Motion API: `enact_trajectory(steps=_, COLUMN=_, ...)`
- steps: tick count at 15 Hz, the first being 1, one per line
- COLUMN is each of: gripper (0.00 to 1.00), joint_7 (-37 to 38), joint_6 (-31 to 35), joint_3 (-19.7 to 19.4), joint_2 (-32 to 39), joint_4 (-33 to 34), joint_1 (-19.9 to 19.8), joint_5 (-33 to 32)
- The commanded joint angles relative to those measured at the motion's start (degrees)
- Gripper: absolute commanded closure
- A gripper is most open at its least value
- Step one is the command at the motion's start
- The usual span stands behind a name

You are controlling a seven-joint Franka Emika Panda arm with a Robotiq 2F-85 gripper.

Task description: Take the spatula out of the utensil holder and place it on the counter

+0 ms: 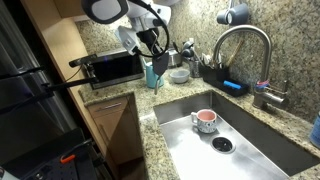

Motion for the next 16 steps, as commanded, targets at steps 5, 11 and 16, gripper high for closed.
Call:
enact_trajectory(steps=5, gripper=0.99, joint_7=-0.4, joint_6=6.5, joint_3=-5.4, joint_2=2.0, joint_4=-4.1, joint_1=8.0, joint_5=-2.6)
enact_trajectory(steps=11, gripper=0.99, joint_7=-1.7, joint_6=24.8, joint_3=-12.4, joint_2=9.8, joint_4=-5.9, joint_1=18.0, joint_5=-3.5)
enact_trajectory(steps=16, gripper=0.99, joint_7=-3.3, joint_6=33.5, joint_3=-23.0, joint_2=17.1, joint_4=-4.1, joint_1=29.0, joint_5=-7.0)
